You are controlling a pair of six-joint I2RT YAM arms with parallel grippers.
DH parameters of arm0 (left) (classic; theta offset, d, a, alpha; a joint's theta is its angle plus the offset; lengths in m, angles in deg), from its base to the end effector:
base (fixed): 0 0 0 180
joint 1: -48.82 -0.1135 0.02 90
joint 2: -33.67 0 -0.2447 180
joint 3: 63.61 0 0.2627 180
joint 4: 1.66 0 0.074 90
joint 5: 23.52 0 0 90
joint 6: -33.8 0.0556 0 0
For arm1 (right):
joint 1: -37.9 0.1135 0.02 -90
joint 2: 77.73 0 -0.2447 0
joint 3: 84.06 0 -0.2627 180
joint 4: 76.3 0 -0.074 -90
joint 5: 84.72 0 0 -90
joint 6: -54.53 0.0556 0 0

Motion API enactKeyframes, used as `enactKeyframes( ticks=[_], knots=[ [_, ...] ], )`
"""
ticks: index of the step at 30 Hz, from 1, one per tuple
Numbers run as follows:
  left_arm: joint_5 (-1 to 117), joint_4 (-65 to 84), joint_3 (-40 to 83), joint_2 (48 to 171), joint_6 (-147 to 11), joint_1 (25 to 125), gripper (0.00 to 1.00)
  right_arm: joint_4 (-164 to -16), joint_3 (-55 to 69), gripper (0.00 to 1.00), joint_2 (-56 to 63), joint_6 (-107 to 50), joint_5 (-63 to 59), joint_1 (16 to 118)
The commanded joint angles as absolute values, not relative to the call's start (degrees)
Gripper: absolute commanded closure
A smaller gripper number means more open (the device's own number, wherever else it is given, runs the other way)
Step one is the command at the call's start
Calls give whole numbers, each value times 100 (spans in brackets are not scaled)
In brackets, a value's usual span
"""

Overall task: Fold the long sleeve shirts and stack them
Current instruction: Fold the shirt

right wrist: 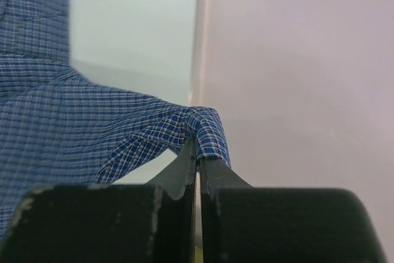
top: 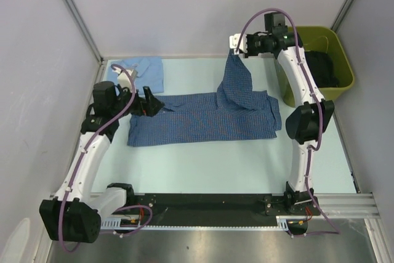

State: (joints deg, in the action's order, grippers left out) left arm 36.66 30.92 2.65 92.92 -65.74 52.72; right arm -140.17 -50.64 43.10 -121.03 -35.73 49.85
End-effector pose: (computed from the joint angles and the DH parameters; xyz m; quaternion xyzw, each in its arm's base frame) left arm 0.2634 -0.0457 0.3031 0.0968 0.8233 -0.2765 0.4861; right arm 0.4554 0.1337 0.3662 -0.7343 0.4401 0.0068 0.5168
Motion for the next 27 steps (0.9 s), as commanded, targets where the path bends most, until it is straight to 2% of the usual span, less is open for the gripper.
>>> enactKeyframes(
  ticks=[1, 5, 7, 9, 12, 15, 19, 27],
  knots=[
    [3730, 3641, 471, 9036, -5937, 4900, 1, -14496, -4745, 100, 3952, -13196, -3866, 5231],
    [3441, 3694, 365, 8957, -5770, 4557, 1, -13856, -3593, 100, 3591, -13452, -4059, 5512],
    [3300, 3407, 216, 8844, -5708, 4539, 1, -13758, -3617, 100, 3626, -13339, -4279, 5670],
    [2669, 3090, 111, 8747, -5429, 4539, 0, -13591, -3670, 100, 3652, -13233, -4525, 5759],
    [1424, 2483, 118, 8746, -3930, 4548, 1, -13783, -3644, 100, 3574, -13644, -4894, 5882],
    [841, 2428, 765, 9377, -2839, 4723, 0, -14362, -3566, 100, 3486, -14548, -5175, 6014],
    [829, 3438, 1726, 10344, -1387, 5276, 1, -15118, -3189, 100, 3188, -15647, -5290, 6181],
    [1331, 3518, 2016, 10934, 609, 6559, 1, -16490, -2150, 100, 2633, -18294, -4904, 6374]
  ],
)
